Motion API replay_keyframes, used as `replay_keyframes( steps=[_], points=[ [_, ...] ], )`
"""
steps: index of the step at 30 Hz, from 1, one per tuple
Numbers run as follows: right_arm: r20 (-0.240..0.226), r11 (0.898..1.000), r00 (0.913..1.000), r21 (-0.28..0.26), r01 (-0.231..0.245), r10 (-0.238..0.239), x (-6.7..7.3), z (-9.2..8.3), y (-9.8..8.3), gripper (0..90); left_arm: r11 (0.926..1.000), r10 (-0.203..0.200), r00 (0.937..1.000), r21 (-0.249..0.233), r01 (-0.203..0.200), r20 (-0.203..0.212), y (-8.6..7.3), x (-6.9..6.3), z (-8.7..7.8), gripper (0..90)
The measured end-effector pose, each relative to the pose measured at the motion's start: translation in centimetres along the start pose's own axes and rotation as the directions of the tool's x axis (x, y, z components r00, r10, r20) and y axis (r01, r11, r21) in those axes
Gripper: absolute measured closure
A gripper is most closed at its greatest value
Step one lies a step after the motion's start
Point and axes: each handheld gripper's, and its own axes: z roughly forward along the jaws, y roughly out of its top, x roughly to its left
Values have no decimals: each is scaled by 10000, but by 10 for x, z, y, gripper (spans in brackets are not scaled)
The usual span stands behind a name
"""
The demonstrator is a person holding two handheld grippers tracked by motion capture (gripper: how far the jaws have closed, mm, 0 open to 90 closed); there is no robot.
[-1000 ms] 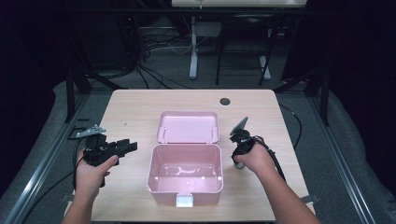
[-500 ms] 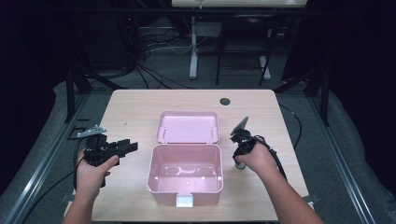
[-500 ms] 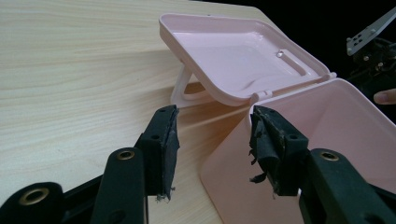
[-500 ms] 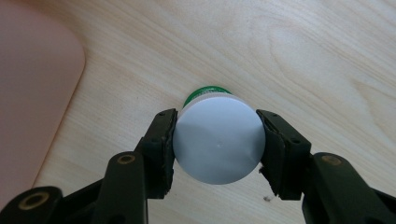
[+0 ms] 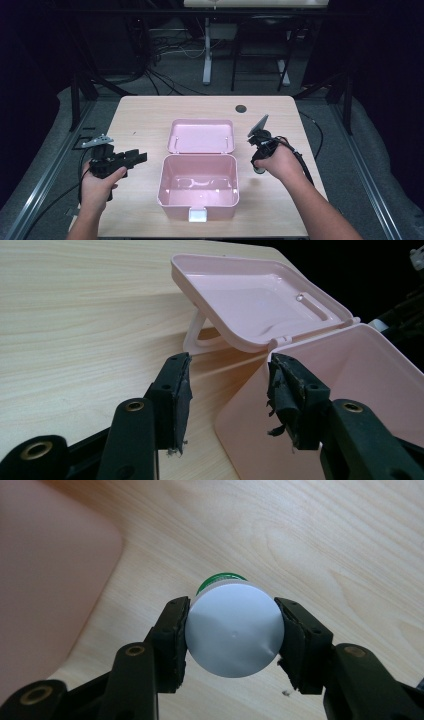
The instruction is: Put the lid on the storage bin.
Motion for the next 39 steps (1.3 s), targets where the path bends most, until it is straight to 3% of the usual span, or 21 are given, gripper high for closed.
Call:
replay_keyframes(
  steps=[6, 15, 27, 34, 39],
  points=[
    [-113, 9993, 9994, -215, 312, -315, 6, -18, 0, 500, 10000, 28, 10000, 43, -28, 64, 0, 0, 1, 516],
    [-309, 9974, 9969, -35, 719, -719, 15, -42, 2, 500, 10000, -12, 9999, -64, 13, 142, 0, 1, -2, 516],
    [-414, 9936, 9927, 36, 1131, -1129, 25, -58, 5, 501, 10000, -22, 10000, -64, 23, 97, 0, 2, -2, 516],
    [-281, 9877, 9873, -137, 1561, -1564, 32, -75, 7, 502, 10000, -11, 9999, -47, 11, 102, 0, 2, -2, 516],
    [-388, 9786, 9780, -257, 2040, -2049, 43, -88, 10, 503, 10000, -3, 9999, -12, 3, 118, -1, 2, -1, 516]
  ],
)
